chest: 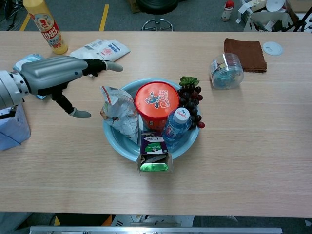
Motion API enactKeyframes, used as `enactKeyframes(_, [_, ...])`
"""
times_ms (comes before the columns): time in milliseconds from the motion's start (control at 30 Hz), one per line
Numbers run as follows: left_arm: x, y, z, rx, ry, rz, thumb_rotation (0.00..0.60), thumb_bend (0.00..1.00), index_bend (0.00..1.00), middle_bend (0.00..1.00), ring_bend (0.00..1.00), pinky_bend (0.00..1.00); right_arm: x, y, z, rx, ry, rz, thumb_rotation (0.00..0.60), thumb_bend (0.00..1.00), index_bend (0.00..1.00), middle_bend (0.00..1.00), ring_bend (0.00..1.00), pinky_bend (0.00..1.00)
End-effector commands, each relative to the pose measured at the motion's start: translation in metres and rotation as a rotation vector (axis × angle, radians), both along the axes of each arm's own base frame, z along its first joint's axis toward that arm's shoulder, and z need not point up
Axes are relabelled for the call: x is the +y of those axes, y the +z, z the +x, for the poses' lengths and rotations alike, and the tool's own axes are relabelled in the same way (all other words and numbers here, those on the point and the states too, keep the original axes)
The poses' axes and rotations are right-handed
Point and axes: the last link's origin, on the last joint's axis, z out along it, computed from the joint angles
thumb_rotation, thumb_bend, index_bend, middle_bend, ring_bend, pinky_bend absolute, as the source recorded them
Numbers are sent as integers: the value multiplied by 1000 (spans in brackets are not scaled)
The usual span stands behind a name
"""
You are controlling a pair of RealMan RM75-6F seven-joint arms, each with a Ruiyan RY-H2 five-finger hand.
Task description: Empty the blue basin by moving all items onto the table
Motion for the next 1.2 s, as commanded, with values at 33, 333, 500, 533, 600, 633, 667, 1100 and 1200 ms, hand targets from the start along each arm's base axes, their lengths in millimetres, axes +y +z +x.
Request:
enactKeyframes(33, [3, -6, 1, 7, -16, 0, 600, 169, 0, 63, 76, 195, 0, -2, 0, -1, -6, 7, 600, 305, 441, 406, 392, 483])
enactKeyframes(333, [9, -30, 3, 29, -47, 4, 600, 170, 73, 66, 76, 195, 2, -5, -6, -10, -30, 20, 600, 305, 441, 406, 392, 483])
enactKeyframes(500, [10, -42, 0, 47, -52, 0, 600, 169, 101, 94, 80, 195, 4, -2, -9, -10, -40, 15, 600, 305, 441, 406, 393, 483])
enactKeyframes(533, [10, -43, -1, 47, -51, -1, 600, 170, 125, 113, 87, 195, 4, -2, -10, -10, -42, 15, 600, 305, 441, 406, 393, 483])
enactKeyframes(600, [10, -46, -2, 50, -52, -1, 600, 170, 162, 138, 101, 195, 4, -3, -12, -9, -49, 18, 600, 305, 441, 406, 394, 483])
enactKeyframes(633, [11, -47, -2, 50, -52, 1, 600, 169, 183, 155, 117, 196, 5, -3, -12, -9, -52, 21, 600, 306, 441, 406, 394, 483])
enactKeyframes(667, [11, -48, -3, 51, -52, 2, 600, 170, 203, 173, 134, 196, 5, -3, -13, -9, -54, 22, 600, 305, 441, 406, 394, 483])
enactKeyframes(1100, [16, -55, 1, -11, -50, 23, 600, 171, 424, 441, 417, 353, 4, -5, -18, -11, -68, 28, 600, 305, 441, 406, 394, 483])
enactKeyframes(1200, [18, -57, 1, -23, -40, 17, 600, 171, 484, 531, 501, 415, 4, -4, -19, -11, -70, 25, 600, 306, 441, 406, 394, 483])
